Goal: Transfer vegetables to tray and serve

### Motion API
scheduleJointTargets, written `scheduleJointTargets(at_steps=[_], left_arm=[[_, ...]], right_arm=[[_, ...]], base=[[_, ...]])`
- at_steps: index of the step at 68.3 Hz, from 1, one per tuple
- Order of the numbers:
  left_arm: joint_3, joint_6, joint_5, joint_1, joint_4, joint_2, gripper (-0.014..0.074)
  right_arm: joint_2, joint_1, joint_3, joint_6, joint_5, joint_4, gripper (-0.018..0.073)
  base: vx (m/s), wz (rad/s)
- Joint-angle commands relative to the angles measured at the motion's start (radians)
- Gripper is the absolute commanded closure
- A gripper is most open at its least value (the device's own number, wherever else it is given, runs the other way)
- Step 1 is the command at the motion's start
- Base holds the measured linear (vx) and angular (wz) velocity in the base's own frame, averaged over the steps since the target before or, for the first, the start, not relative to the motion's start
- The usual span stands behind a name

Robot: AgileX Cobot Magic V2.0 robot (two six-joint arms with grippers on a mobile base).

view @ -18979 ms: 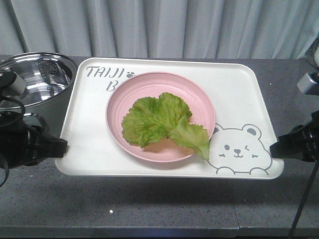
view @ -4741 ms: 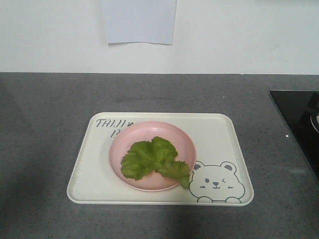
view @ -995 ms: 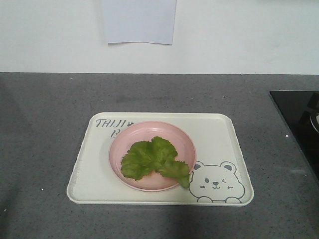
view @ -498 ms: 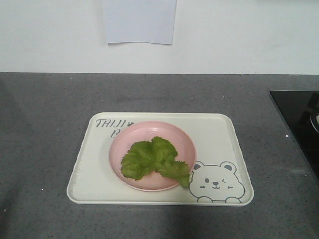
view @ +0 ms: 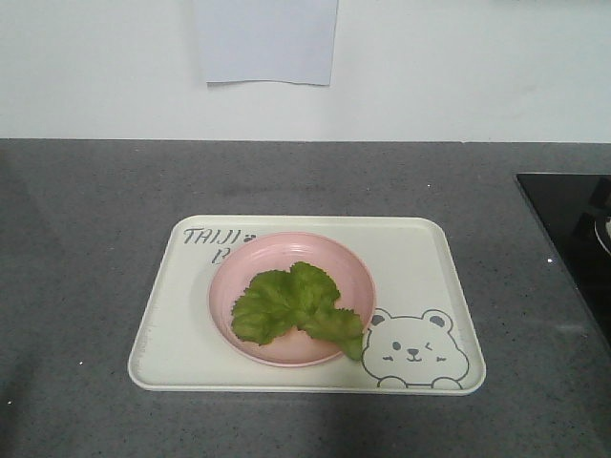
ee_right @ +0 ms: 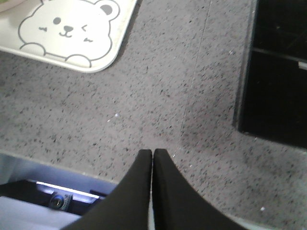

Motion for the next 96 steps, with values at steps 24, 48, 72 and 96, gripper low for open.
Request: scheduleJointTargets(at_steps=[24, 48, 72, 96], left_arm=[[0.027, -0.01, -0.082, -0.005, 0.0, -0.015, 0.0602], [0.027, -0.009, -0.082, -0.005, 0.0, -0.015, 0.0602], [0.027, -0.009, -0.082, -0.005, 0.0, -0.015, 0.0602], [0.027, -0.009, -0.082, -0.005, 0.0, -0.015, 0.0602]], right_arm=[[-0.157, -0.01, 0.236, -0.011, -0.812, 0.0, 0.0566], [-0.457, -0.182, 0.586, -0.001, -1.126, 0.097, 0.0565], [-0.531, -0.181, 0.719, -0.001, -1.168, 0.09, 0.0565], [-0.531, -0.181, 0.719, -0.001, -1.169, 0.087, 0.0565]], base=[[0.0, 0.0], [0.0, 0.0], [0.0, 0.0], [0.0, 0.0]])
